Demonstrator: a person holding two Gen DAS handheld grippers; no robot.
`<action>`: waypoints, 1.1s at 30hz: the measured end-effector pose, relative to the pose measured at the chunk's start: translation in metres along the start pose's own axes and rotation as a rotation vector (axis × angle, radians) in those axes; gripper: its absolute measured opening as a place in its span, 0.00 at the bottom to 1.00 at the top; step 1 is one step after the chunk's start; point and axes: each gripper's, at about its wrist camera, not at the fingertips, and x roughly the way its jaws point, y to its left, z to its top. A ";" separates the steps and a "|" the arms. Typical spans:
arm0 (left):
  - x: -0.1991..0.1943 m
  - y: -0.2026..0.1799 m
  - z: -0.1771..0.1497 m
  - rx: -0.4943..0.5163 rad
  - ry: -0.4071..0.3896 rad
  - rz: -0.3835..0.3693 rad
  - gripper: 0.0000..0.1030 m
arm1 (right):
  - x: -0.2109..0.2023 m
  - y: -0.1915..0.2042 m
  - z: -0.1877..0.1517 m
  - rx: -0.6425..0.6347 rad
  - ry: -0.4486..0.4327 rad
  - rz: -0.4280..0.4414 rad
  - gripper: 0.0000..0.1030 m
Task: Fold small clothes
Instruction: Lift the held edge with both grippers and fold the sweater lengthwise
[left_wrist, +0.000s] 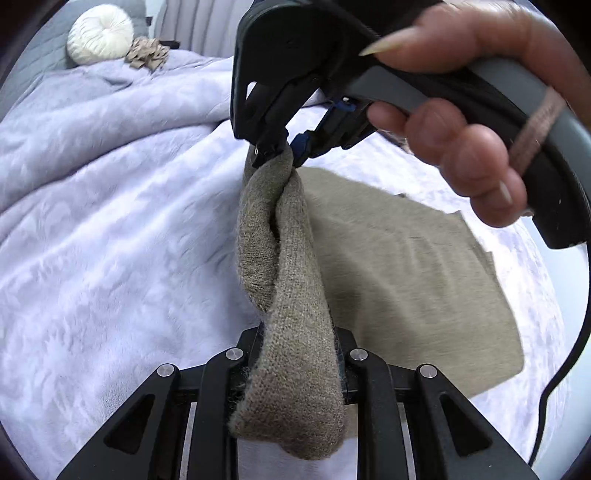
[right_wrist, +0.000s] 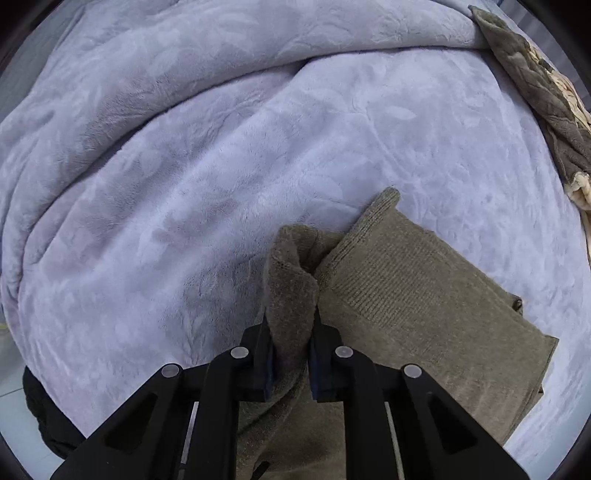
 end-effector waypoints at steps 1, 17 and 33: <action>-0.004 -0.004 0.002 0.010 0.000 0.006 0.22 | -0.009 -0.004 -0.004 -0.003 -0.017 0.015 0.15; 0.002 -0.092 0.017 0.167 0.073 0.120 0.22 | -0.071 -0.082 -0.044 0.004 -0.176 0.153 0.15; 0.020 -0.149 0.007 0.232 0.121 0.288 0.22 | -0.083 -0.121 -0.070 -0.019 -0.232 0.185 0.15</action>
